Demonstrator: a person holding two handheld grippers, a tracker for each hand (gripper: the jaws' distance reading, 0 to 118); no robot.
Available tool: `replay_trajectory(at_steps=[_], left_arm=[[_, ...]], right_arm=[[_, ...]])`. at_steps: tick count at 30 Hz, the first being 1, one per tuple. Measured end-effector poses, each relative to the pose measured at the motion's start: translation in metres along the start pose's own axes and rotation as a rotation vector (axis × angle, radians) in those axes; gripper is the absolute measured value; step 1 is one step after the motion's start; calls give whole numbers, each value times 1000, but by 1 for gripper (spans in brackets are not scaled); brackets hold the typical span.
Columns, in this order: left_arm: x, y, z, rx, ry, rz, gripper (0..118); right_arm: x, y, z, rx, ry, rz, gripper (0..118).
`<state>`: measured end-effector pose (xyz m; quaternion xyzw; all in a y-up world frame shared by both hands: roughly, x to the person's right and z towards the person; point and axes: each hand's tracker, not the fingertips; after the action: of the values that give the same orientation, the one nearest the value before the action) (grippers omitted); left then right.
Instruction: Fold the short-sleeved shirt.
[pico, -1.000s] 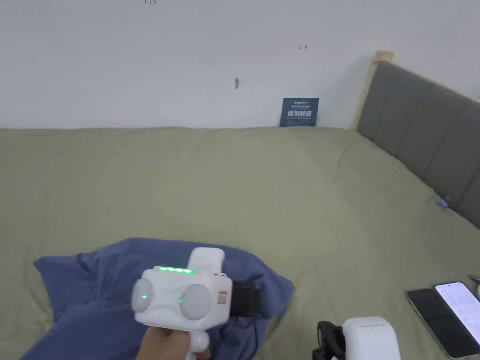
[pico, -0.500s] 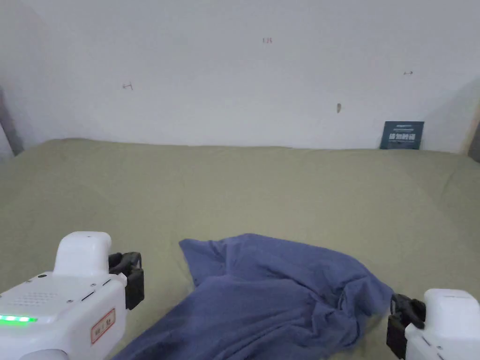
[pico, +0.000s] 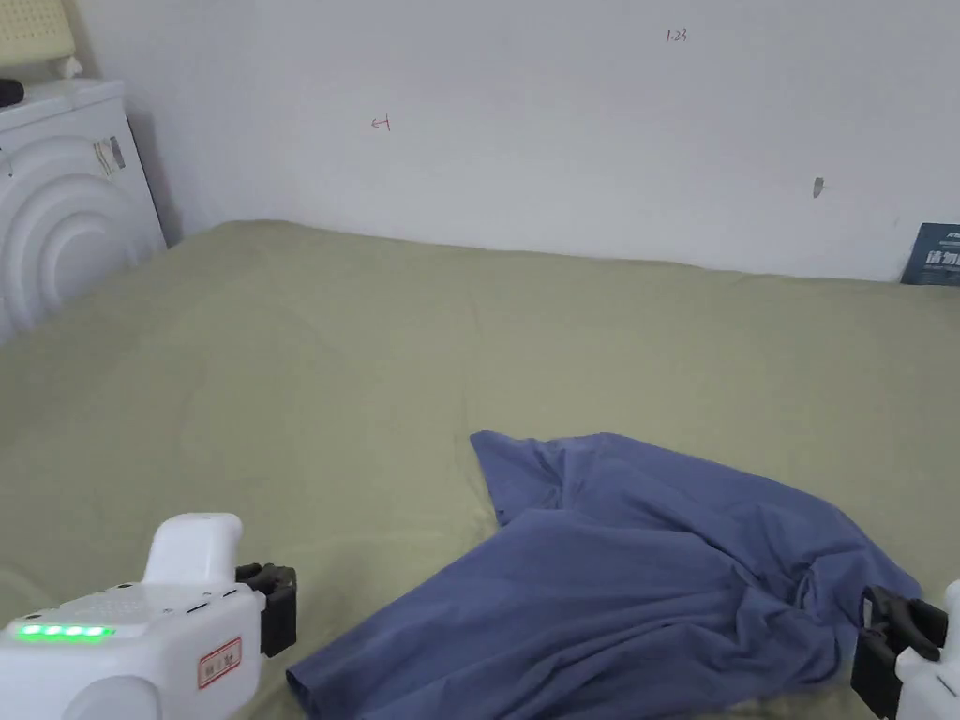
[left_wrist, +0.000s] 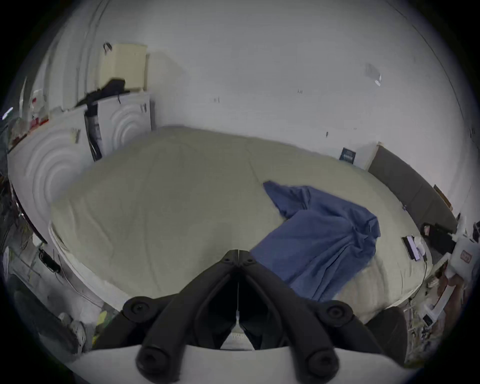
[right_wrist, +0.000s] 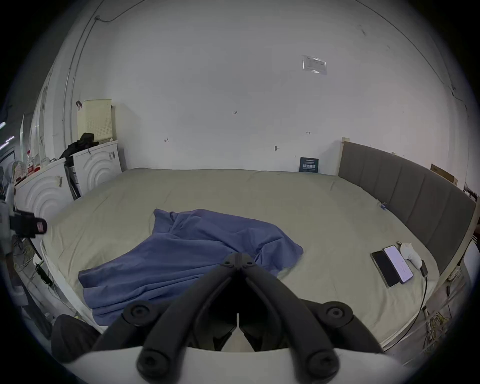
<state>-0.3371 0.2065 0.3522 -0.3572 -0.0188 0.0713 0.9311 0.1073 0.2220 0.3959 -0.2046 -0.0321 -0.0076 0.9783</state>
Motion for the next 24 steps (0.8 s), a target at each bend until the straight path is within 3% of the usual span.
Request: replay_trajectory(at_steps=[2, 3, 4, 5, 6, 7, 13, 17, 19, 20, 22, 24], left_arm=[[-3, -4, -28, -109, 8, -4, 3], [-7, -6, -45, -152, 1, -11, 11], [-12, -7, -62, -218, -15, -23, 33], [-15, -9, -76, -265, -16, -17, 82], [-19, -13, -94, -287, 9, -11, 112], [-22, -16, -110, -312, 39, -44, 118], [-27, -26, -158, -420, 132, -114, 118], [-8, -28, -147, -405, 149, -162, 114], [-3, -25, -134, -383, 125, -167, 91], [-1, -23, -130, -365, 119, -189, 69], [1, -20, -121, -351, 89, -164, 2], [0, -18, -124, -380, 74, -171, 2]], right_arm=[[1, 0, -3, -7, -2, 2, 0], [2, 0, -4, -12, -2, 2, 0], [2, -2, -6, -16, -4, 2, 0], [3, -3, -9, -24, -9, 3, 0], [5, -5, -12, -33, -13, 4, 0], [6, -7, -14, -41, -17, 0, 0], [18, -17, -29, -95, -39, -29, 0], [26, -22, -39, -124, -51, -15, 0], [32, -22, -46, -135, -56, -5, 0], [36, -22, -49, -141, -61, -1, 0], [47, -20, -63, -155, -68, 2, 0], [61, -16, -80, -176, -90, 2, 0]])
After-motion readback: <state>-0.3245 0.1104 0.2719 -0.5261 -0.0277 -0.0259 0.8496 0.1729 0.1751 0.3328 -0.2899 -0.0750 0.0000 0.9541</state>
